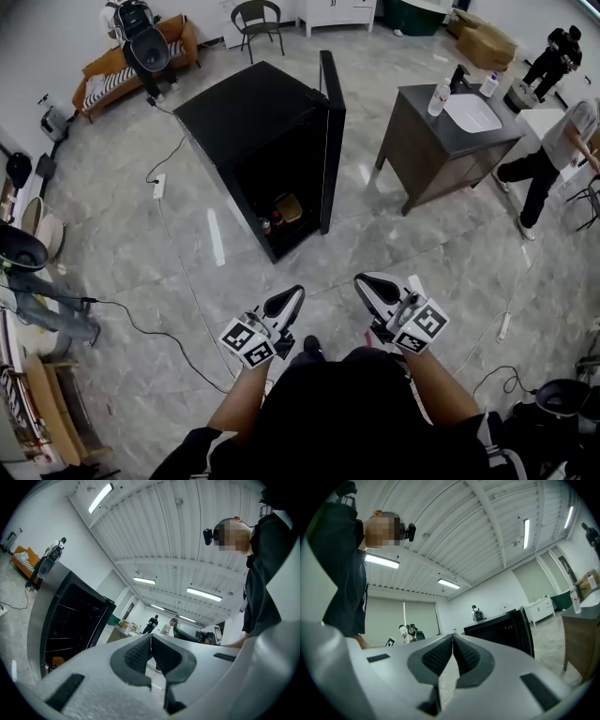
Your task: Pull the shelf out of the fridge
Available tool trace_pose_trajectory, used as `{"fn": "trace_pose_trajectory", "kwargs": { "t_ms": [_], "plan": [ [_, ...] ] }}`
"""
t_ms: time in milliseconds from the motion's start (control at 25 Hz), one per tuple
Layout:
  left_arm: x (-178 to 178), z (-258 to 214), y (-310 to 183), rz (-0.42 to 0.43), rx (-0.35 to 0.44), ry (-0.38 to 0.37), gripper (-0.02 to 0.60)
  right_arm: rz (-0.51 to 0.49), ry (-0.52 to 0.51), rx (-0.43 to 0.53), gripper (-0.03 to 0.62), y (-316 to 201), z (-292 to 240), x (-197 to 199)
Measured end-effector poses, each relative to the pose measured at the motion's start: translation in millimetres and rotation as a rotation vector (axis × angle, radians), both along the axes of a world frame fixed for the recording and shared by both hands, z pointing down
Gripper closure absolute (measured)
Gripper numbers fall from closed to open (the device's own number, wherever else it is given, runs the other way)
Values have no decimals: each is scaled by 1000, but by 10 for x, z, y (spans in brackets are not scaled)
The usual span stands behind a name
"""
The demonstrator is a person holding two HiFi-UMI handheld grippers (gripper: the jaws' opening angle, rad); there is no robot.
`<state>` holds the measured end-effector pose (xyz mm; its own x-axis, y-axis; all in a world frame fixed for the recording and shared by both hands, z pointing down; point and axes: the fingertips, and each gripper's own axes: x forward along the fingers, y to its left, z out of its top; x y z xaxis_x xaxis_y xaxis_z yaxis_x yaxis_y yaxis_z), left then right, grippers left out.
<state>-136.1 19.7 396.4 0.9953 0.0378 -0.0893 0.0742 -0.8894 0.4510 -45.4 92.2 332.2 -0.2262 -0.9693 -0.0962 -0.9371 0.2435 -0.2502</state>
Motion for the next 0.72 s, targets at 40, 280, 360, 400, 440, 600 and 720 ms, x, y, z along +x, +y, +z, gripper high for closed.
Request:
{"fn": "trace_pose_trajectory", "kwargs": {
  "t_ms": [40, 280, 360, 400, 440, 600, 720],
  "plan": [
    [47, 3, -36, 3, -2, 2, 558, -1, 4, -3, 568, -30, -8, 33],
    [399, 16, -230, -3, -5, 2, 558, 7, 3, -11, 568, -152, 41, 424],
    [518, 53, -296, -9, -1, 3, 558, -1, -5, -6, 568, -222, 59, 581],
    [579, 60, -327, -19, -2, 2, 558, -10, -10, -2, 568, -256, 66, 657],
    [645, 63, -355, -33, -3, 0, 558, -22, -14, 2, 568, -288, 73, 739],
    [997, 38, -416, -109, -4, -9, 558, -73, -18, 13, 568, -381, 85, 1188],
    [1238, -20, -425, -170, 11, -15, 558, -136, -2, 21, 568, -467, 71, 1485]
  ]
}}
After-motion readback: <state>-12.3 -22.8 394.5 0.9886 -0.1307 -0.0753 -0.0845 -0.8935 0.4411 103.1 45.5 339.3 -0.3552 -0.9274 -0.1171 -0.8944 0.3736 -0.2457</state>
